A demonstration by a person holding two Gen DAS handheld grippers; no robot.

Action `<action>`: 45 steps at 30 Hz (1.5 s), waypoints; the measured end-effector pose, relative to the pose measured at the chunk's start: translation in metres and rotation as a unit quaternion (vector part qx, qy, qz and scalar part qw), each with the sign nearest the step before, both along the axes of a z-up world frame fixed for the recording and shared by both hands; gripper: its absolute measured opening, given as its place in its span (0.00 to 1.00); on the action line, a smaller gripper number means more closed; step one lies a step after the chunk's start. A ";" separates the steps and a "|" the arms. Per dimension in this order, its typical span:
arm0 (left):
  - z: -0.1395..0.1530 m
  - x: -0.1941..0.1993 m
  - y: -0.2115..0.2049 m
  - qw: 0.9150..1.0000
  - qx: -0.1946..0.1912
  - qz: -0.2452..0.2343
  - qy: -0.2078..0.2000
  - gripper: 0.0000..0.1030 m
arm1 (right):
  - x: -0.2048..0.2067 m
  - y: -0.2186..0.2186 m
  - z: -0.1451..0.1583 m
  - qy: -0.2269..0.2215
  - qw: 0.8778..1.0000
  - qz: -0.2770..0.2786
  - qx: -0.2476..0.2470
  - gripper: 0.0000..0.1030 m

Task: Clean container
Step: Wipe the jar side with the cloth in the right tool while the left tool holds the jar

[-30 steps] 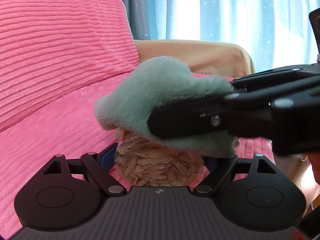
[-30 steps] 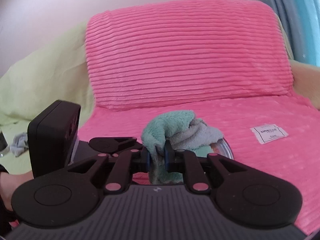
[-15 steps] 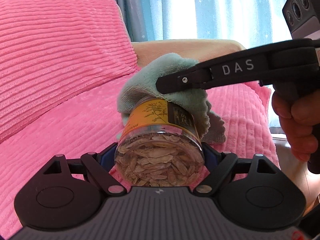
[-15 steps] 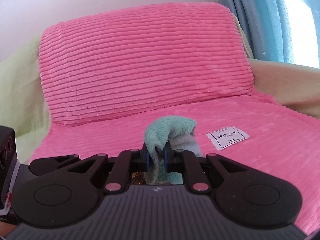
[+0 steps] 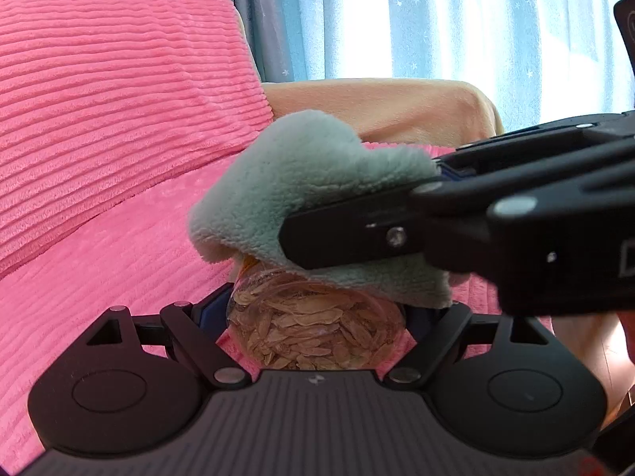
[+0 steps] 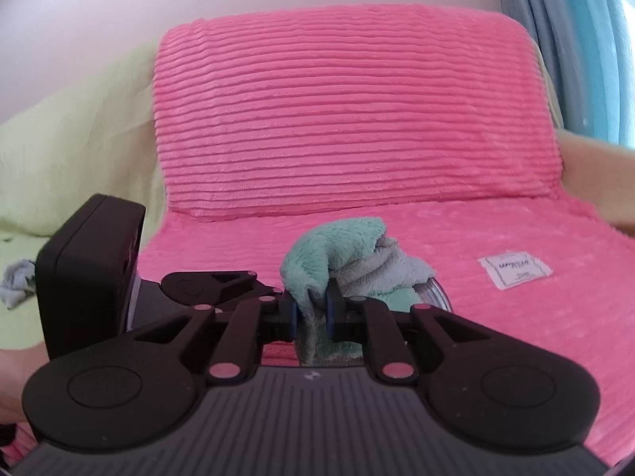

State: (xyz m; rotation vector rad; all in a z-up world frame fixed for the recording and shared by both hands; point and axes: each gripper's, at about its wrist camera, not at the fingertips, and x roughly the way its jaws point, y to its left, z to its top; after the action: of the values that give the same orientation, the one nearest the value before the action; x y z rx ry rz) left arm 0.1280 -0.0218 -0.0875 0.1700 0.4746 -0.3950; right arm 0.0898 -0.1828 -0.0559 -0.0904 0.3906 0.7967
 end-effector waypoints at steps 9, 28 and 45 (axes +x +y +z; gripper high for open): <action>0.001 -0.001 -0.005 1.000 0.012 0.000 -0.005 0.82 | 0.028 -0.010 -0.003 -0.010 0.997 -0.075 0.006 0.10; 0.000 -0.008 -0.008 1.000 0.016 -0.003 -0.007 0.82 | 0.009 0.003 -0.002 -0.028 0.999 -0.027 -0.021 0.10; 0.008 0.000 0.019 0.996 -0.083 -0.007 0.041 0.82 | 0.026 -0.001 -0.006 -0.039 0.997 -0.064 -0.019 0.10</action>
State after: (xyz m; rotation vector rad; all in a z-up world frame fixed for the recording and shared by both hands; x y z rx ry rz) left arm 0.1279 -0.0029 -0.0799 -0.0038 0.5188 -0.4541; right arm 0.1153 -0.1837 -0.0621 -0.1296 0.3346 0.6576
